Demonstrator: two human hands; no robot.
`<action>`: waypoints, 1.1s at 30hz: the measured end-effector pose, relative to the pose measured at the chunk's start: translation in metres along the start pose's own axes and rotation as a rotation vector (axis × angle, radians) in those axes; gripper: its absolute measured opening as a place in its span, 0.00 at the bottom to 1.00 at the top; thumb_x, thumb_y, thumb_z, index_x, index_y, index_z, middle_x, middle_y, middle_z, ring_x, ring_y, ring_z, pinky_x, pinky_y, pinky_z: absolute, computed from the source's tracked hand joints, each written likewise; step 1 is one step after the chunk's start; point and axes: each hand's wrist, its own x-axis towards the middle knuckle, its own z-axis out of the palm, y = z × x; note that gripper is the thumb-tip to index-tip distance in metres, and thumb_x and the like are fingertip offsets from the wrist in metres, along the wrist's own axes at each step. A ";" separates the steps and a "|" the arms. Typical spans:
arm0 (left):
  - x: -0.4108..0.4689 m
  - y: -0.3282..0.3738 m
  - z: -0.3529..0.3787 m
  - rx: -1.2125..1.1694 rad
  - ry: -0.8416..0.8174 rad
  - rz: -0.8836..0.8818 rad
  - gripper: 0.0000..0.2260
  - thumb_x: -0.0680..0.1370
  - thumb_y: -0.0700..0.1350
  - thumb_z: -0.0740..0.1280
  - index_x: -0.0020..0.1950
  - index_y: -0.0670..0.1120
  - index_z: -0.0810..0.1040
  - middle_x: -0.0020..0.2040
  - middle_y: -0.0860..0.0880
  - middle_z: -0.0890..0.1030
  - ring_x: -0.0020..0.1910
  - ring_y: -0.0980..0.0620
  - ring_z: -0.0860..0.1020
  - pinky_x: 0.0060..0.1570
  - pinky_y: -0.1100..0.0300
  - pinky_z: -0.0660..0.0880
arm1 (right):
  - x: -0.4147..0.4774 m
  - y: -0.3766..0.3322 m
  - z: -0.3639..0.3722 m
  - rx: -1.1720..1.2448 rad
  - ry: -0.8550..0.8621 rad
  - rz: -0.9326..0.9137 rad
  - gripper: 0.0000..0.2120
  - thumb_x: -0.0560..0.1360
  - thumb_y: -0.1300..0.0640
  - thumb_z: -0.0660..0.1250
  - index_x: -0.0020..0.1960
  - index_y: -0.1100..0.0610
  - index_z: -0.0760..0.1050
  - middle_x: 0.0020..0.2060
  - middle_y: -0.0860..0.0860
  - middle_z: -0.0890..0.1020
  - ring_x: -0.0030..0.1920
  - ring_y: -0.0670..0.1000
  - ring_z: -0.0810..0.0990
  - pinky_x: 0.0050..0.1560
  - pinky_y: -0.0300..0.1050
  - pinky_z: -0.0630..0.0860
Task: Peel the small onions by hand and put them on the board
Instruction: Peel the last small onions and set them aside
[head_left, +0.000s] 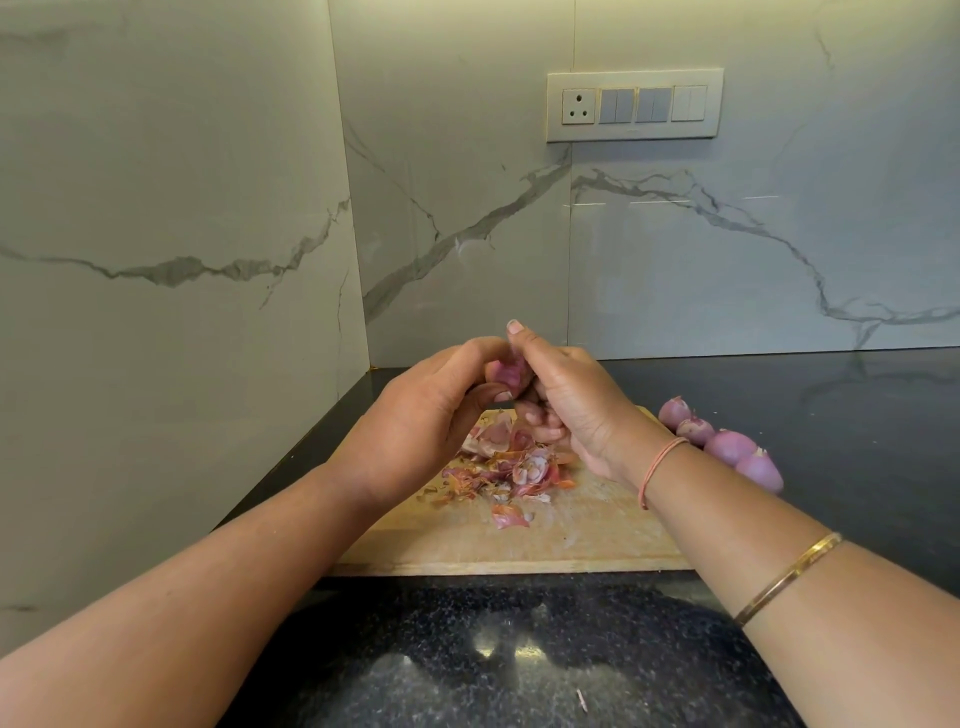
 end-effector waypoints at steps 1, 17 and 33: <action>0.000 -0.001 0.001 0.011 -0.002 0.001 0.12 0.80 0.45 0.61 0.62 0.54 0.64 0.43 0.68 0.71 0.45 0.66 0.73 0.43 0.75 0.68 | 0.001 0.001 0.000 -0.005 0.013 0.007 0.18 0.79 0.43 0.59 0.40 0.54 0.77 0.27 0.48 0.75 0.20 0.43 0.64 0.20 0.33 0.57; -0.001 0.001 0.001 -0.042 -0.045 -0.056 0.13 0.76 0.57 0.58 0.56 0.55 0.59 0.39 0.60 0.71 0.39 0.58 0.74 0.37 0.60 0.74 | 0.001 0.001 0.002 -0.082 0.097 -0.011 0.22 0.76 0.42 0.63 0.32 0.56 0.73 0.23 0.53 0.71 0.20 0.45 0.66 0.19 0.33 0.59; -0.002 -0.002 0.003 0.005 -0.017 -0.066 0.10 0.80 0.53 0.59 0.47 0.48 0.62 0.35 0.58 0.69 0.34 0.55 0.70 0.31 0.65 0.67 | 0.004 0.000 0.000 -0.015 0.099 0.018 0.21 0.75 0.41 0.64 0.42 0.61 0.78 0.30 0.58 0.69 0.17 0.45 0.64 0.18 0.31 0.57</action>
